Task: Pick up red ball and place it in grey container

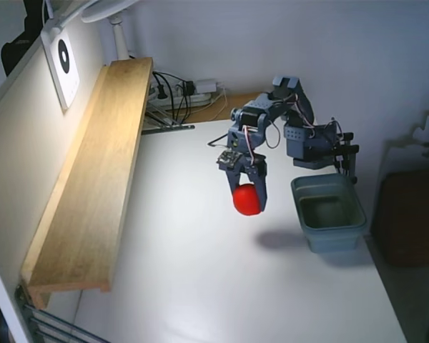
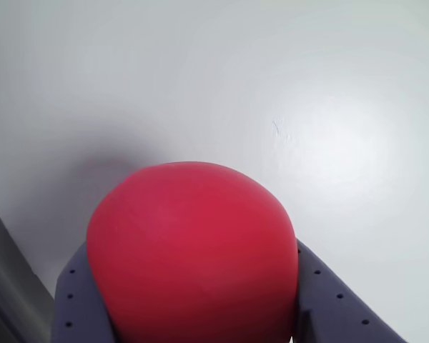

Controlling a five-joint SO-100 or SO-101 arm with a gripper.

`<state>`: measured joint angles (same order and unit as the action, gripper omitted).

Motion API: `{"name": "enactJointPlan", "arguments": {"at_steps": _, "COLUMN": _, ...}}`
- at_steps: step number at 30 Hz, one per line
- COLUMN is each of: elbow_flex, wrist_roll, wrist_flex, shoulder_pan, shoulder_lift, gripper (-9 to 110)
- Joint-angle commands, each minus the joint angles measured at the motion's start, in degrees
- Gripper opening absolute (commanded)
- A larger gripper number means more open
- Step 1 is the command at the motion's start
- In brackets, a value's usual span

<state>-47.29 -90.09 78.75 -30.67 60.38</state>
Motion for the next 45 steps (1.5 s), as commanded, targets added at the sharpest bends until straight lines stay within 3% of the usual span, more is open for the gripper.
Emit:
{"name": "enactJointPlan", "arguments": {"at_steps": 1, "elbow_flex": -5.7, "wrist_roll": 0.1, "wrist_flex": -2.3, "shoulder_pan": -1.3, "shoulder_lift": 9.0, "gripper": 23}}
{"name": "enactJointPlan", "arguments": {"at_steps": 28, "elbow_flex": -12.3, "wrist_roll": 0.1, "wrist_flex": -4.5, "shoulder_pan": -1.3, "shoulder_lift": 13.5, "gripper": 23}}
{"name": "enactJointPlan", "arguments": {"at_steps": 45, "elbow_flex": 10.2, "wrist_roll": 0.1, "wrist_flex": 11.7, "shoulder_pan": -1.3, "shoulder_lift": 7.1, "gripper": 23}}
